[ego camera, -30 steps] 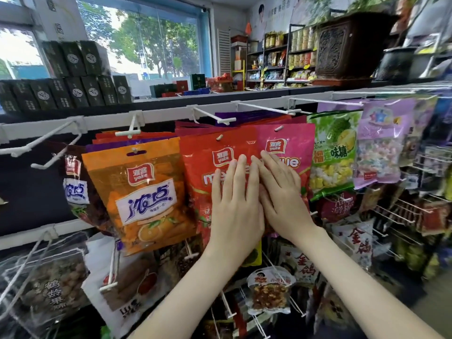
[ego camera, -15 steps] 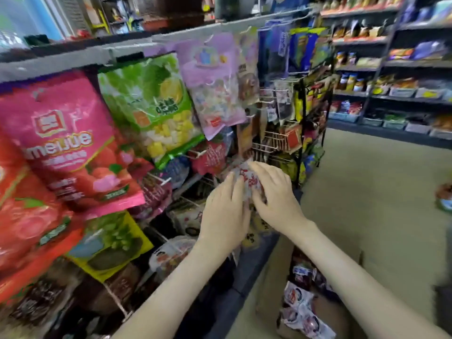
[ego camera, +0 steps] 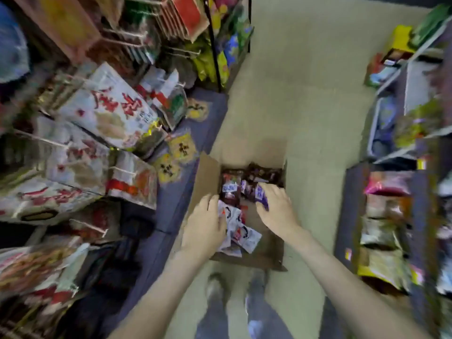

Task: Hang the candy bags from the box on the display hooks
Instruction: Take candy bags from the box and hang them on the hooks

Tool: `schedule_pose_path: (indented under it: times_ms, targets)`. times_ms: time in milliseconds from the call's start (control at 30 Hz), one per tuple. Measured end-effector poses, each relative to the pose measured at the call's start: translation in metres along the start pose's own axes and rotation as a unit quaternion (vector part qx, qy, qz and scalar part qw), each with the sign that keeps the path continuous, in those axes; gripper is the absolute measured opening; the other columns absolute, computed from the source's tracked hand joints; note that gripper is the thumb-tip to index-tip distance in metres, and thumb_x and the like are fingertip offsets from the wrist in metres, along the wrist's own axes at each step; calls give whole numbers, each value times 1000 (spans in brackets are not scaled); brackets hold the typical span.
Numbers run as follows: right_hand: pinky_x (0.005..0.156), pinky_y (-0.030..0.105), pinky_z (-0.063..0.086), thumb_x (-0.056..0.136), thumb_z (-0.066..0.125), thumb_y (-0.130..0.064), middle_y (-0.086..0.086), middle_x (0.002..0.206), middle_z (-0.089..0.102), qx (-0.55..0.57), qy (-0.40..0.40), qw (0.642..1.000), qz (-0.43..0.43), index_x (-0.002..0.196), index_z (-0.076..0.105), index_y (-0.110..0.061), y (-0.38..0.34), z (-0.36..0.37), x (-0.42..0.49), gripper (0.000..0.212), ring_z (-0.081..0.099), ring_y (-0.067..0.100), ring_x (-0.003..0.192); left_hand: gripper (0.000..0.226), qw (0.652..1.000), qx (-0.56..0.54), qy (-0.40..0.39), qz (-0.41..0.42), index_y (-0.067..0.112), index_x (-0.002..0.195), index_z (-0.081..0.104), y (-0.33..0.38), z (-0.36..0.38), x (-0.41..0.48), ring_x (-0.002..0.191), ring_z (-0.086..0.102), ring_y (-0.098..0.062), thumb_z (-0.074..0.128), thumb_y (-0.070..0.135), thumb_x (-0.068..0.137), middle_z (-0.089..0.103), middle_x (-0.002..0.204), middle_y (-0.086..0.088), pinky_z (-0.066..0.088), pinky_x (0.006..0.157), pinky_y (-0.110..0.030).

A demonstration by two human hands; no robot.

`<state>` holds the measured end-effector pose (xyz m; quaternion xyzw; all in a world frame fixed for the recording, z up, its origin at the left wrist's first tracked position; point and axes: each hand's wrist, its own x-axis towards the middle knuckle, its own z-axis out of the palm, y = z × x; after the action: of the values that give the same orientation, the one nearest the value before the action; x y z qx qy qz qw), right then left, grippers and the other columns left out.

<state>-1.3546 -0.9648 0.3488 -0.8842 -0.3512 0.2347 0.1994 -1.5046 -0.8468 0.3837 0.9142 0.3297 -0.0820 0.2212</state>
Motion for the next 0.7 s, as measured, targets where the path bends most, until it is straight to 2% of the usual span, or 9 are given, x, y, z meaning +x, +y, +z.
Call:
schedule_pose_path:
  times_ms: [100,233,367,500,567,633,700]
  targets:
    - [111,36,25,90,56,-18,12,141,43,-4,-79,995,65,141,38,-7,69,72,16,55,37,29,131,52,997,-24,-69,-35,4,140,38,-17,83,33,130,41,-32,52,20,92,41,143,-15,34,105,-37]
    - [110,34,27,91,54,-13,13,140,43,45,-121,979,155,142,35,-5,147,174,47,55,35,29,131,54,990,-30,-120,-71,13,147,30,-53,196,84,135,35,-24,44,29,97,33,150,-7,31,107,-33]
    - [111,32,25,94,51,-12,10,142,38,82,-125,965,215,146,27,-8,204,263,97,57,29,24,134,55,988,-62,-126,-68,14,146,32,-90,300,145,132,40,-22,47,27,95,36,148,-4,38,106,-37]
    - [110,40,33,94,50,-15,10,143,38,133,-106,945,278,147,27,-10,246,333,153,57,33,25,132,55,987,-77,-116,-82,10,145,31,-112,378,192,133,37,-23,51,22,95,34,148,-6,38,106,-37]
    - [100,36,40,96,51,-22,12,138,44,213,-61,903,367,142,35,-9,264,358,181,51,44,27,126,52,986,-96,-113,-80,9,142,33,-117,410,207,131,38,-23,50,20,94,38,144,-7,37,106,-37]
    - [85,29,41,96,52,-29,12,132,52,305,-8,823,480,135,43,-7,285,379,204,46,52,29,117,51,984,-115,-115,-75,9,142,34,-118,438,217,131,37,-21,50,18,94,38,143,-6,35,107,-33]
    - [84,31,41,93,56,-31,12,128,55,369,37,746,553,132,46,-5,308,393,219,47,54,31,114,51,982,-126,-124,-72,10,143,33,-118,460,222,135,33,-19,49,17,95,35,147,-6,29,107,-27]
